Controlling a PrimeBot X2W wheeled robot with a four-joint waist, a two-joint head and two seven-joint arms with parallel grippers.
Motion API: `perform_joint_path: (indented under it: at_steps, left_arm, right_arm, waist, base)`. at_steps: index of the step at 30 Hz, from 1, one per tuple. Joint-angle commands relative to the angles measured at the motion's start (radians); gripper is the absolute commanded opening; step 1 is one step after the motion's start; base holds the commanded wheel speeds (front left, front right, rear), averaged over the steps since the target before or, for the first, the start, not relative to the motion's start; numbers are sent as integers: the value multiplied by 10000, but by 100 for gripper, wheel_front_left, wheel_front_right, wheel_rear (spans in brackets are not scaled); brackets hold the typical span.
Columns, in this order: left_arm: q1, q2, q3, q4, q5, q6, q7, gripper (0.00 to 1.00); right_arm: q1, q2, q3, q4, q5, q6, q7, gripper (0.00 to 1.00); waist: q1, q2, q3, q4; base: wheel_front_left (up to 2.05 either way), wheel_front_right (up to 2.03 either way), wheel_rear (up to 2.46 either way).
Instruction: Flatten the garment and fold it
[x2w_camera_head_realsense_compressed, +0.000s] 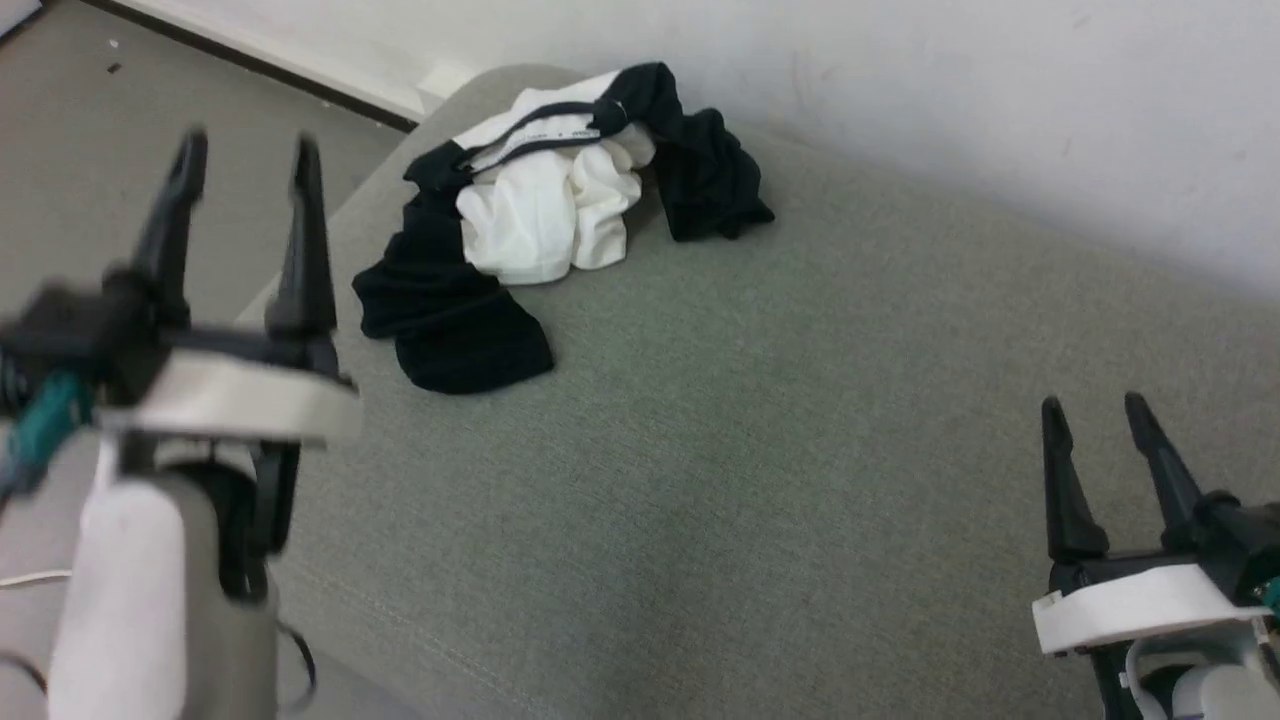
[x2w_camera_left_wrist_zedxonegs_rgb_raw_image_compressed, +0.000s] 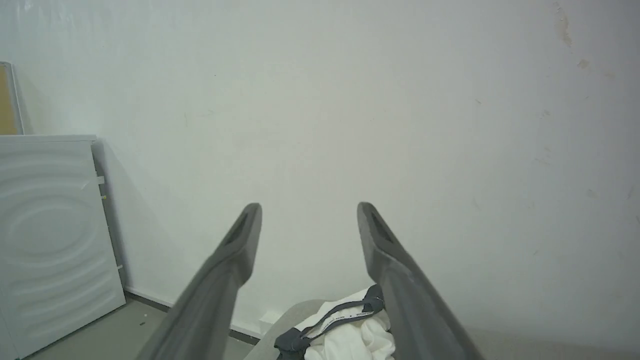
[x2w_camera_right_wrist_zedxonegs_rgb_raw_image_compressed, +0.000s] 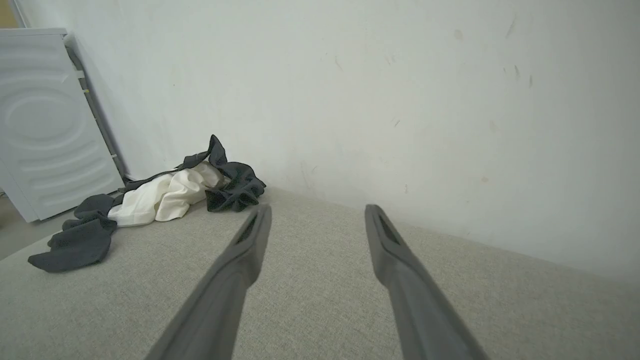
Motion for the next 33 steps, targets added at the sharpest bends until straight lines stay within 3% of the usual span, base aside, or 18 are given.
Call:
perform_joint_path:
  at_steps: [1, 9, 17, 26, 33]
  left_arm:
    - [-1020, 241, -86, 469, 116, -149, 421, 100]
    - [-5038, 1136, -373, 3434, -728, -873, 2845, 100]
    - [-7274, 1839, -351, 5836, -1998, -1095, 4604, 100]
    - [-7896, 2184, -698, 7459, -2836, -999, 7432, 100]
    - [-7470, 2352, -621, 7711, -2794, -722, 7426, 100]
  right_arm:
    - [-228, 15, -38, -312, -118, -7, 193, 100]
    - [-508, 15, 273, -1595, -546, -7, 1129, 100]
    - [-710, 8, 554, -2532, -912, -7, 1766, 100]
    - [-871, -184, 621, -3282, -1025, -7, 2243, 100]
    - [-883, -347, 550, -3699, -1084, -7, 2461, 100]
  waist:
    - [-1, 0, 854, -277]
    - [-1, 0, 2017, -932]
    - [-1, 0, 3059, -1619]
    - [-1, 0, 3997, -2375]
    - [-1, 0, 4626, -2757]
  base:
    - [0, 0, 0]
    - [0, 0, 0]
    - [0, 0, 0]
    - [0, 0, 0]
    - [0, 0, 0]
